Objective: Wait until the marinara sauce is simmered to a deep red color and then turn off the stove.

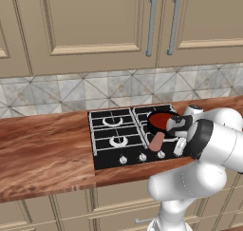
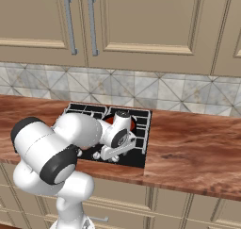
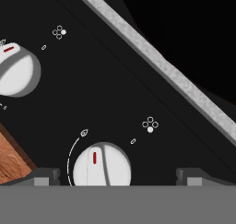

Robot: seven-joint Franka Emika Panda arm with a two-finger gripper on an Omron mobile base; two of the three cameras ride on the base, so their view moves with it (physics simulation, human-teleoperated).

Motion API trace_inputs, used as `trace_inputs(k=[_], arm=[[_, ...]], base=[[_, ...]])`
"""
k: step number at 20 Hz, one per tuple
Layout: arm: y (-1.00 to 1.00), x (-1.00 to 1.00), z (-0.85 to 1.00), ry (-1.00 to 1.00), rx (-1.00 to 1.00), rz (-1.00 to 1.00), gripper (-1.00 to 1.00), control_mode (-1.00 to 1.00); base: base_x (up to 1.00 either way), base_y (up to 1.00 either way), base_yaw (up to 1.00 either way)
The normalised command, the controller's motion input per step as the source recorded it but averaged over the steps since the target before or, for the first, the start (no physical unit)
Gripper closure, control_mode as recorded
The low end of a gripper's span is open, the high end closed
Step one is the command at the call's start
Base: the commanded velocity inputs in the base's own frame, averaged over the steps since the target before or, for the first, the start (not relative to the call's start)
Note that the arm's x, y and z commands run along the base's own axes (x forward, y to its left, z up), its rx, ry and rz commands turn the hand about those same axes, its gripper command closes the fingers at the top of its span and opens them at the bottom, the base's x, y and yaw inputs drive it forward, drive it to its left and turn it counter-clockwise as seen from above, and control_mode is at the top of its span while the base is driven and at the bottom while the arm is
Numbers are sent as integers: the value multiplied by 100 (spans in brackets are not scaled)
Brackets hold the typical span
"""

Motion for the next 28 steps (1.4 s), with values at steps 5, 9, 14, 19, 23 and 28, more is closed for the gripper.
trace_inputs(k=[5, 9, 14, 19, 23, 28], arm=[[0, 0, 0, 0, 0, 0, -100, -100], [0, 0, 0, 0, 0, 0, -100, -100], [0, 0, 0, 0, 0, 0, -100, -100], [0, 0, 0, 0, 0, 0, -100, -100], [0, 0, 0, 0, 0, 0, -100, -100], [0, 0, 0, 0, 0, 0, -100, -100]], base=[[0, 0, 0], [0, 0, 0], [0, 0, 0], [0, 0, 0], [0, 0, 0], [0, 0, 0]])
